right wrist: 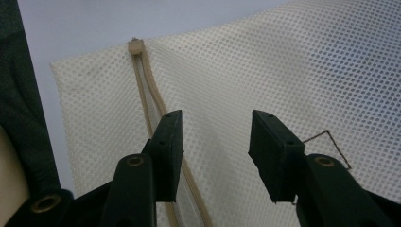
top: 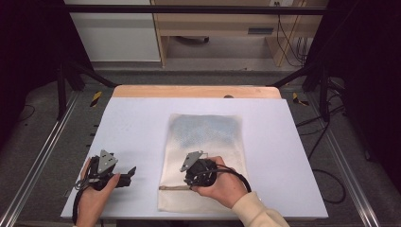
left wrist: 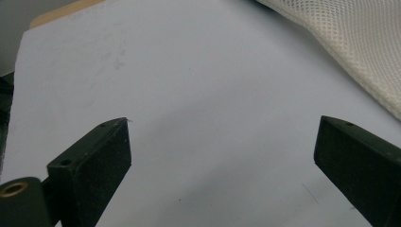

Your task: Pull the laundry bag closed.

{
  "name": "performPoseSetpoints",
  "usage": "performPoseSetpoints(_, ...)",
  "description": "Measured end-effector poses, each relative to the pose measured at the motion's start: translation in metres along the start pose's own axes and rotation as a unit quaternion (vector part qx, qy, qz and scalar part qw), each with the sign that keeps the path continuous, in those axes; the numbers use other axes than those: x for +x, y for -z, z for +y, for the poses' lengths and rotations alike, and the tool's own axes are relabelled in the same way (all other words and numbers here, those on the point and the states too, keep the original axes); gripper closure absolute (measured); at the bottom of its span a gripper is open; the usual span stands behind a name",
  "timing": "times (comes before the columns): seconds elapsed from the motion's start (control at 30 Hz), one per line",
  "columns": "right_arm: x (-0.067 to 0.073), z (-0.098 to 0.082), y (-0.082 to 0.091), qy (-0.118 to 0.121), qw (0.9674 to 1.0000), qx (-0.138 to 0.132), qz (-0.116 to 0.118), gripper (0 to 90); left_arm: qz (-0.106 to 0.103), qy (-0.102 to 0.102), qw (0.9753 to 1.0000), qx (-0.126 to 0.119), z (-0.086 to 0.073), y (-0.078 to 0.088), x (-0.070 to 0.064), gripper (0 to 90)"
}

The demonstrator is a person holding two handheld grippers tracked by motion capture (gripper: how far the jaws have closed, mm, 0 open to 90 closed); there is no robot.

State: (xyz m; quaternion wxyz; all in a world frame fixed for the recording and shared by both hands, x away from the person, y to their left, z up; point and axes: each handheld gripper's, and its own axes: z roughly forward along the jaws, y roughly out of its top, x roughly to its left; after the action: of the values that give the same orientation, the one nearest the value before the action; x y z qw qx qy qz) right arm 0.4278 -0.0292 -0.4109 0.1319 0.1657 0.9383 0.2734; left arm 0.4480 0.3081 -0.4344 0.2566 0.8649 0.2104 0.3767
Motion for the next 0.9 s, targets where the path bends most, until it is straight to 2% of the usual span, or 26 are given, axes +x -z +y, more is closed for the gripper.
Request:
performPoseSetpoints(0.2, 0.007, 0.008, -0.006, 0.012, 0.9998, 0.000, 0.015, 63.3, 0.000, -0.009, 0.9999, 0.006, 0.001, -0.001, 0.001, 4.7)
performPoseSetpoints(0.43, 0.014, 0.015, -0.014, 0.022, 0.9992, 0.003, 0.033, 67.3, -0.005, -0.012, 0.9998, 0.012, 0.001, -0.003, 0.001, 5.4)
performPoseSetpoints(0.57, 0.020, 0.021, -0.020, 0.027, 0.9987, -0.005, 0.043, 68.7, -0.007, -0.017, 0.9998, 0.012, 0.001, -0.003, 0.002, 5.6)
performPoseSetpoints(0.67, 0.025, 0.024, -0.025, 0.027, 0.9981, -0.017, 0.052, 72.5, -0.010, -0.015, 0.9998, 0.008, 0.001, -0.003, 0.002, 5.6)
performPoseSetpoints(0.9, 0.032, 0.028, -0.034, 0.023, 0.9975, -0.015, 0.065, 74.0, -0.009, -0.011, 0.9999, 0.008, 0.001, -0.003, 0.002, 5.7)
